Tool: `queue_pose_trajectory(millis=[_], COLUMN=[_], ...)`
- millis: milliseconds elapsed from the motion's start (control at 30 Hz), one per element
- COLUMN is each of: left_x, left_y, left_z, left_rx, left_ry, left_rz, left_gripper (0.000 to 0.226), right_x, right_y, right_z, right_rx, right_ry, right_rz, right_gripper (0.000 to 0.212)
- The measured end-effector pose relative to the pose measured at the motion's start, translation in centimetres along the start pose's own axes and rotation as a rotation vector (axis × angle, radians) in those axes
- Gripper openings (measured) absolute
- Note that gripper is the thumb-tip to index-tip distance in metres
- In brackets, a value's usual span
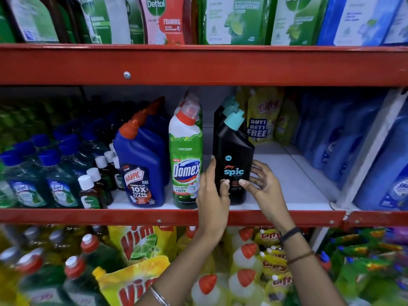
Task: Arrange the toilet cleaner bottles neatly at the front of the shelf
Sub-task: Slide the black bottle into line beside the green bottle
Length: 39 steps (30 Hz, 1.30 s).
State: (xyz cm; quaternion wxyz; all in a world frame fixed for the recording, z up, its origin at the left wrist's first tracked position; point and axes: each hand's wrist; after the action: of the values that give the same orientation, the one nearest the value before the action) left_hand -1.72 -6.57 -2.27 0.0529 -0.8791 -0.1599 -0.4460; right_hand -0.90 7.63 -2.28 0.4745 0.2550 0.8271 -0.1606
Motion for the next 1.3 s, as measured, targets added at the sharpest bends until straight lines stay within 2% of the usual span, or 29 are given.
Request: queue_pose_trajectory(millis=[133, 267, 433, 533, 600, 667, 700, 767, 833, 933, 1067, 1200, 1300], left_x=[0.1, 0.1, 0.0, -0.1, 0.2, 0.2, 0.1, -0.5, -1.1, -1.8, -2.2, -2.2, -2.4], left_y=[0.9, 1.2, 1.4, 1.5, 2.1, 3.1, 3.7, 5.0, 6.0, 6.9, 7.4, 7.7, 7.8], left_z=[0.2, -0.1, -0.4, -0.2, 0.2, 0.4, 0.4, 0.2, -0.3, -1.0, -1.9, -2.5, -2.8], left_rx=[-0.116, -0.149, -0.167, -0.171, -0.133, -0.014, 0.059, 0.186, 0.245, 0.174, 0.069, 0.03, 0.018], left_ry=[-0.021, -0.022, -0.006, -0.002, -0.018, -0.05, -0.061, -0.067, -0.034, 0.12, 0.232, 0.26, 0.275], left_rz=[0.01, -0.002, -0.009, 0.013, 0.064, 0.109, 0.134, 0.168, 0.172, 0.162, 0.16, 0.206, 0.223], left_gripper=[0.054, 0.052, 0.052, 0.052, 0.049, 0.042, 0.04, 0.038, 0.04, 0.047, 0.06, 0.06, 0.06], right_x=[-0.2, -0.2, -0.7, -1.0, -1.3, -1.9, -2.2, -2.9, -3.4, -3.8, -4.1, -4.6, -4.8], right_y=[0.5, 0.3, 0.4, 0.1, -0.6, -1.5, -2.2, -4.0, -6.2, -9.3, -11.1, -11.8, -11.9], right_z=[1.0, 1.6, 1.9, 2.3, 3.1, 4.5, 5.3, 7.0, 8.3, 9.2, 8.8, 8.3, 8.2], right_rx=[0.006, 0.011, 0.018, 0.031, 0.157, 0.343, 0.384, 0.314, 0.16, -0.011, -0.001, 0.016, 0.042], right_ry=[-0.014, -0.057, -0.074, -0.067, -0.009, 0.092, 0.137, 0.162, 0.092, -0.045, -0.14, -0.204, -0.208], right_rz=[0.009, 0.0, -0.004, 0.023, 0.056, 0.028, -0.002, -0.051, -0.086, -0.071, -0.07, -0.167, -0.187], right_gripper=[0.026, 0.034, 0.029, 0.041, 0.046, 0.035, 0.031, 0.032, 0.04, 0.052, 0.063, 0.042, 0.039])
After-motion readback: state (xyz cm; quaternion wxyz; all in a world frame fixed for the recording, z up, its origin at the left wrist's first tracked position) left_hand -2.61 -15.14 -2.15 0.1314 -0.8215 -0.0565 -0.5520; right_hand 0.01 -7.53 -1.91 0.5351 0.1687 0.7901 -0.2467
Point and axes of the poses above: each hand's wrist, its own z-axis away from the middle knuckle, its own y-axis out of the back of the hand, x = y × z, and after that the axes turned 15 degrees about x, right-handed
